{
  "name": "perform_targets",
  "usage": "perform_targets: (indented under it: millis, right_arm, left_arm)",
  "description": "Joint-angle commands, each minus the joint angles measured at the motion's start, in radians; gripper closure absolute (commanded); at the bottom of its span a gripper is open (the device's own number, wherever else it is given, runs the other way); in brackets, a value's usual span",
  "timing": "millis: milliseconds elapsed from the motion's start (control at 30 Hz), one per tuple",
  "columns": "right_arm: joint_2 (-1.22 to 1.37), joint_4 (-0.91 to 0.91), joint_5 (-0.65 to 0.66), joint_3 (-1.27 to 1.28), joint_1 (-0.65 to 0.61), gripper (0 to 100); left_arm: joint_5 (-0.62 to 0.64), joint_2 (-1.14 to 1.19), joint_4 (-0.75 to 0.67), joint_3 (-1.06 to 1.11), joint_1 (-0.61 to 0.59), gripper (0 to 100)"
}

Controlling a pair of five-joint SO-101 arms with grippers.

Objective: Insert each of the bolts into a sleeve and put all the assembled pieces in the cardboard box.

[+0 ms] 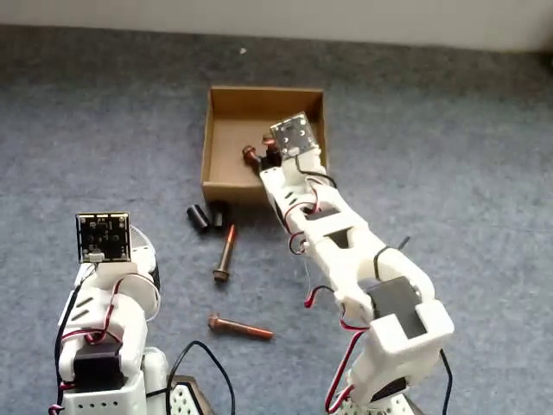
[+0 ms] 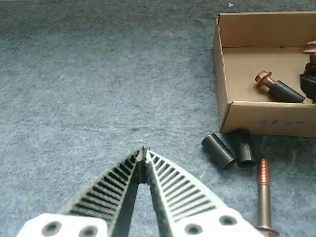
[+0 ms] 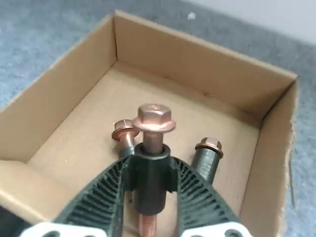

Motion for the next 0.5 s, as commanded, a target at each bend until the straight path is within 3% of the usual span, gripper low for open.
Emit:
perform_targets:
  millis: [0, 100, 300, 467]
  right_arm:
    - [0.001, 0.094, -0.035, -0.090, 0.012, 89.5]
    - [-0.001, 0.232, -0.158, -0.154, 0.015, 83.4]
    - [-0.036, 0.503, -0.163, -0.286, 0.010, 83.1]
    - [-0.213, 0.680, -0.167, -0.302, 0.008, 83.1]
  left_arm:
    - [-0.003, -0.007, -0.025, -0.010, -0.010, 99]
    - [-0.003, -0.007, -0.025, -0.010, -0.010, 99]
    - [-0.003, -0.007, -0.023, -0.015, -0.018, 99]
    - [-0.002, -0.007, -0.025, -0.024, -0.093, 99]
